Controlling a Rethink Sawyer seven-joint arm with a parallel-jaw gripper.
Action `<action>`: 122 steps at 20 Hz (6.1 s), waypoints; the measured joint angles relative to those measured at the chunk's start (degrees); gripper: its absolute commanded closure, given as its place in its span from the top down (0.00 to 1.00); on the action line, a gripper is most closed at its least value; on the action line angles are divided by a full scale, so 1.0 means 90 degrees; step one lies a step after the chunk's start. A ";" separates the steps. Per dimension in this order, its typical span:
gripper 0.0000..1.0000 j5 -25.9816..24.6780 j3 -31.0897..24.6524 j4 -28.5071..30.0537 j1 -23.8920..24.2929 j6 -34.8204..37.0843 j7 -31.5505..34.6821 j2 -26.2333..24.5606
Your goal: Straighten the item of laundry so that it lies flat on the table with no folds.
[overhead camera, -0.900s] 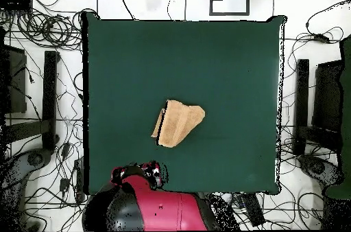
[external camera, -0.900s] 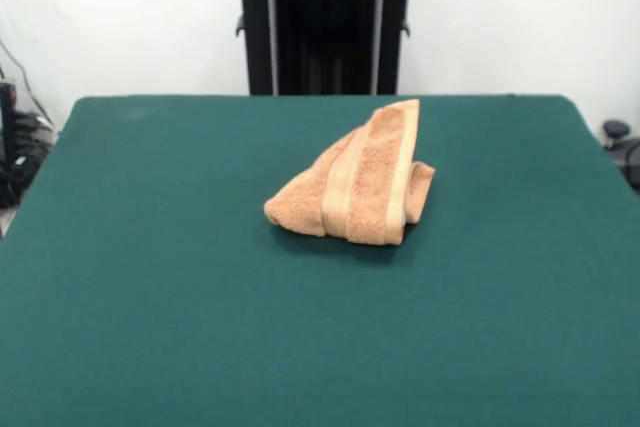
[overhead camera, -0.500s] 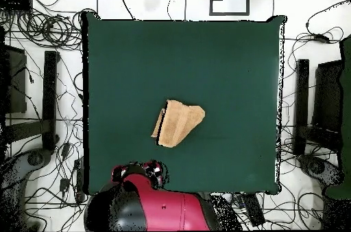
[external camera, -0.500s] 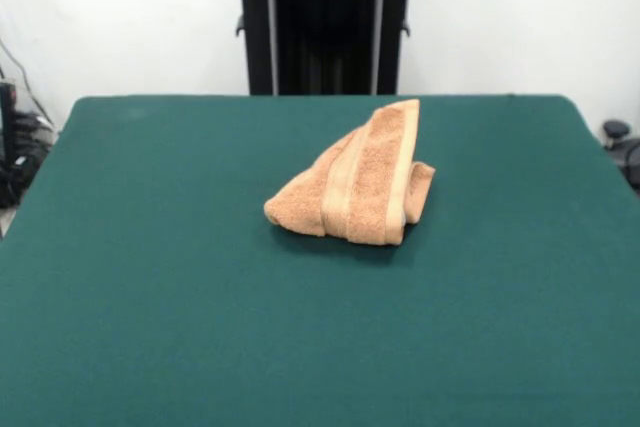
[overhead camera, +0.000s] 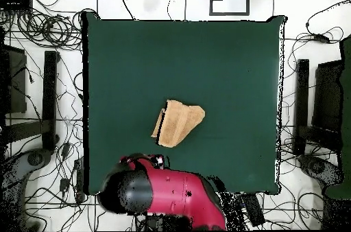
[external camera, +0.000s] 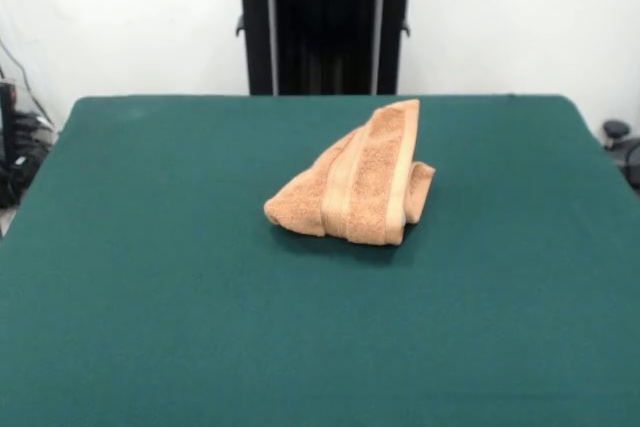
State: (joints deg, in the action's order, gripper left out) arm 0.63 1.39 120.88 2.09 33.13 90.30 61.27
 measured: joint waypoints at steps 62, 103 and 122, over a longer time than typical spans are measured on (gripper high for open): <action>1.00 0.1357 0.1287 -0.0736 -0.0787 -0.1620 0.1085 -0.1517; 1.00 0.1490 0.0600 -0.0720 -0.0242 -0.2594 0.1085 -0.2213; 1.00 0.1372 0.0487 -0.0718 -0.0103 -0.2594 0.1085 -0.2039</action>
State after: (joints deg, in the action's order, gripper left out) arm 12.99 5.78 114.42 1.16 9.78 100.06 42.92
